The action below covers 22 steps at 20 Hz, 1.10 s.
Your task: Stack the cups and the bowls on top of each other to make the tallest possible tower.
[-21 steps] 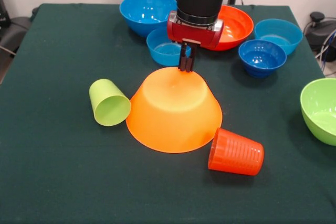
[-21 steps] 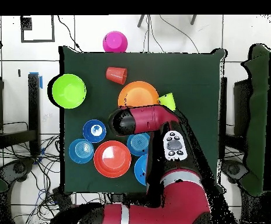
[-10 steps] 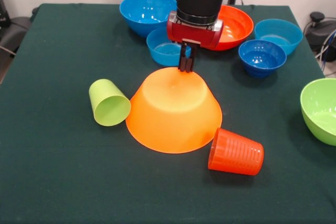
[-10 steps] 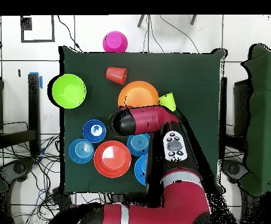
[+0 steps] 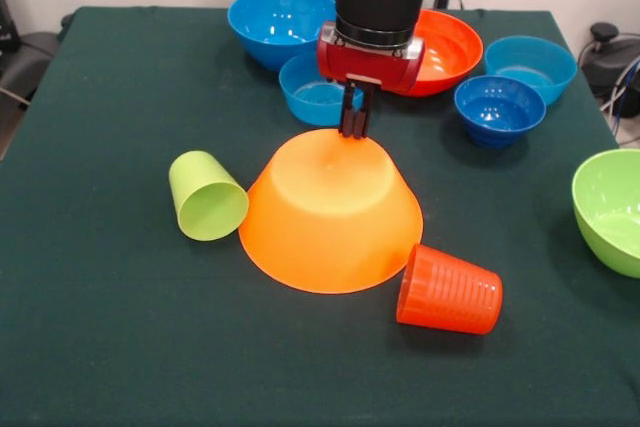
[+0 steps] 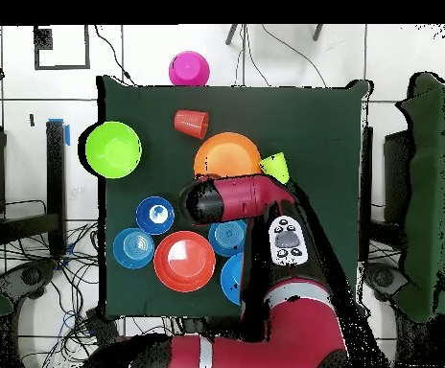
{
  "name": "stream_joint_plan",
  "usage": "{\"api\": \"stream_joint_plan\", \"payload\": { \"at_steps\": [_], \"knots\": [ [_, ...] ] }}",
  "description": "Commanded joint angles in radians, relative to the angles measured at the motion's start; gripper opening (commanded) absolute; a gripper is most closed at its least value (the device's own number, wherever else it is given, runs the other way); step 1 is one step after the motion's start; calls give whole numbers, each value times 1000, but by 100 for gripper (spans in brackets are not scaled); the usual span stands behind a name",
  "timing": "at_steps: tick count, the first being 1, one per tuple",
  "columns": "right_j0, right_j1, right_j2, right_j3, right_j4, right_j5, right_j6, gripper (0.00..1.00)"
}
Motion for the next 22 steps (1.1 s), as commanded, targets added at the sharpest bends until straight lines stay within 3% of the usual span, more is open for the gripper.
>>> {"api": "stream_joint_plan", "payload": {
  "at_steps": [1, 9, 22],
  "knots": [
    [-8, 73, 42, 55, -64, -53, -2, 0],
    [-10, 23, 38, 139, -60, -58, 14, 0],
    [-22, 66, 33, 166, -66, -125, 19, 0]
  ]
}}
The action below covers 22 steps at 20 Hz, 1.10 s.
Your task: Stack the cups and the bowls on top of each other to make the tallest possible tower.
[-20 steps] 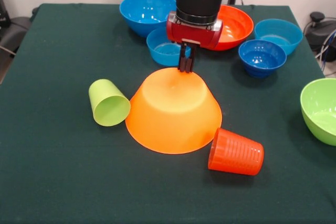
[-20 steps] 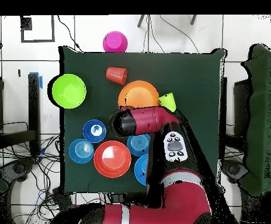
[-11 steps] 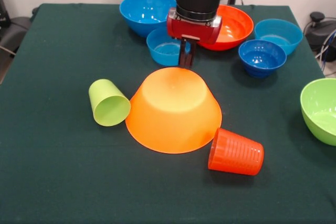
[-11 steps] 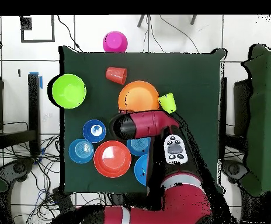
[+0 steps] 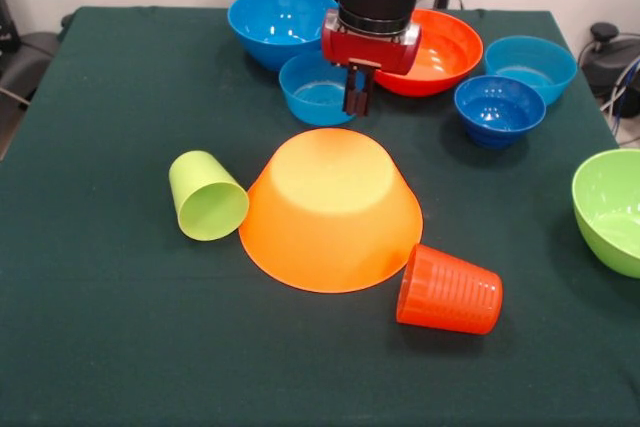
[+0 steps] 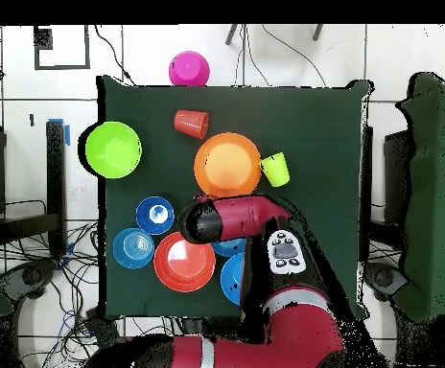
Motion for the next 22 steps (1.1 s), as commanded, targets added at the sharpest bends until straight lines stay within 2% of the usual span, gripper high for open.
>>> {"api": "stream_joint_plan", "payload": {
  "at_steps": [1, 9, 13, 15, 16, 18, 22],
  "knots": [
    [-21, 69, 45, 54, -66, -82, 18, 0],
    [-22, 54, 41, 75, -52, -86, 23, 0],
    [4, 38, 19, 78, -43, -83, 44, 0],
    [24, 36, 0, 71, -58, -114, 51, 0],
    [38, 35, -17, 64, -62, -132, 59, 100],
    [72, 38, -60, 58, -63, -216, 112, 100],
    [89, 10, -64, 61, -26, -157, 107, 100]
  ]
}}
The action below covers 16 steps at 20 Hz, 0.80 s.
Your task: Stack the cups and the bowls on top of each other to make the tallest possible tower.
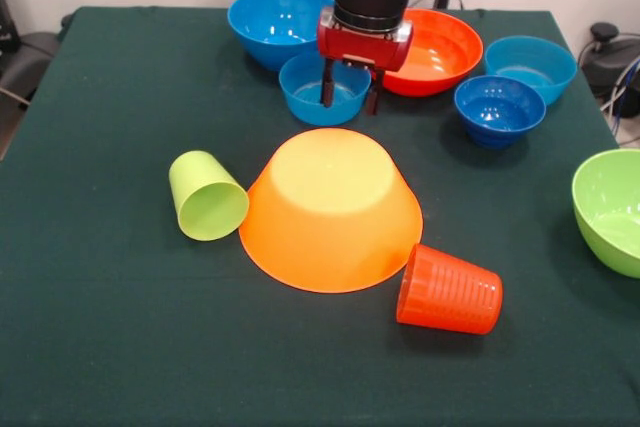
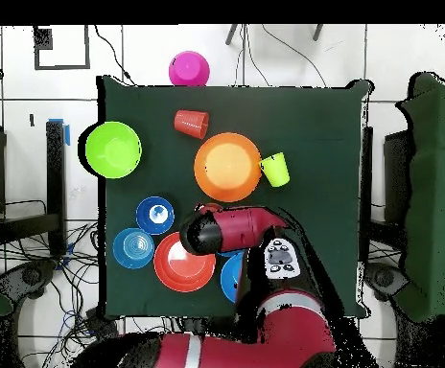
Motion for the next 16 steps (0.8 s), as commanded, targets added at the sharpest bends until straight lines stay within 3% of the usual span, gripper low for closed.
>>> {"api": "stream_joint_plan", "payload": {
  "at_steps": [1, 16],
  "knots": [
    [49, -10, 7, 32, -11, -58, 107, 100],
    [115, -24, 8, 43, 28, -26, 113, 100]
  ]
}}
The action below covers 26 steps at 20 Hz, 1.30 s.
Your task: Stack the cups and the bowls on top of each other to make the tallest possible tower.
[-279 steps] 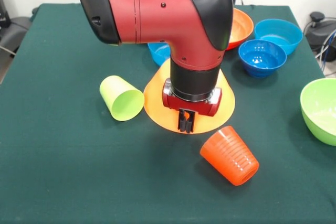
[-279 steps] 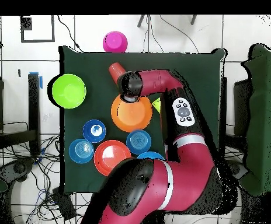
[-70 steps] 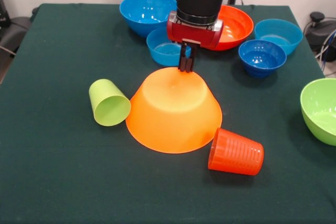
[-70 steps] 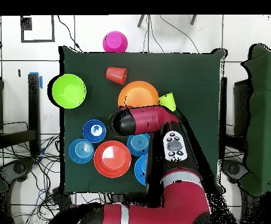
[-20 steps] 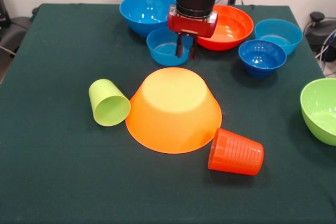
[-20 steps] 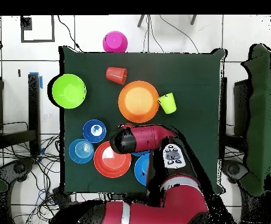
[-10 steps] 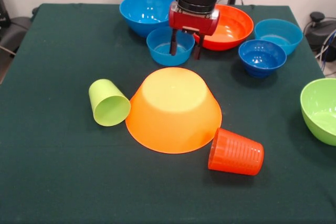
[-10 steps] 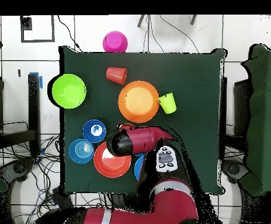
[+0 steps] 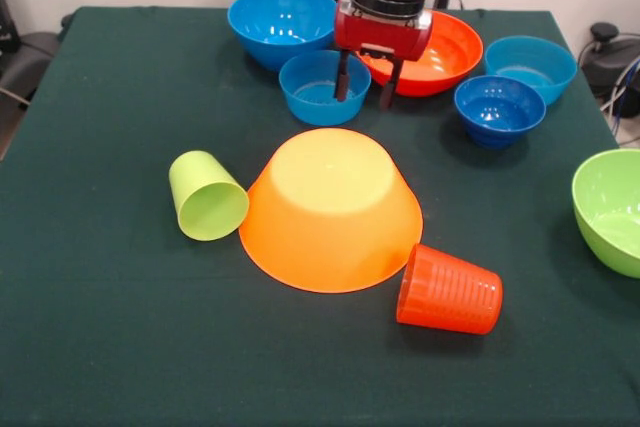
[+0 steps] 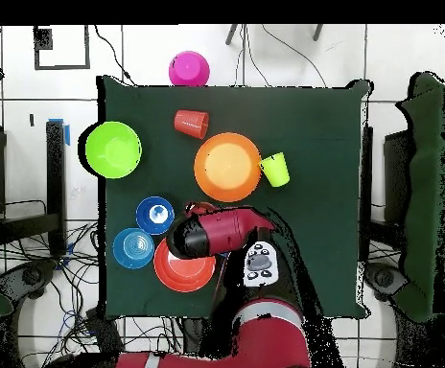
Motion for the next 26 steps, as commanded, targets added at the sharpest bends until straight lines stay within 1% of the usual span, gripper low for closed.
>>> {"api": "stream_joint_plan", "payload": {
  "at_steps": [1, 4, 8, 10, 11, 13, 16, 20, 21, 26],
  "knots": [
    [57, 8, 35, 37, 32, -4, 126, 100],
    [93, 13, 17, 29, 48, -4, 149, 100],
    [110, 10, 19, 19, 72, 13, 152, 100],
    [140, 20, 4, 1, 91, 21, 169, 100],
    [158, 28, -7, -17, 106, 30, 180, 100],
    [171, 36, -2, -57, 147, 70, 184, 100],
    [172, 31, 4, -54, 214, 74, 207, 100],
    [205, 38, -24, -72, 260, 82, 216, 100],
    [219, 46, -30, -91, 271, 94, 220, 100],
    [247, 70, -61, -117, 318, 96, 210, 100]
  ]
}}
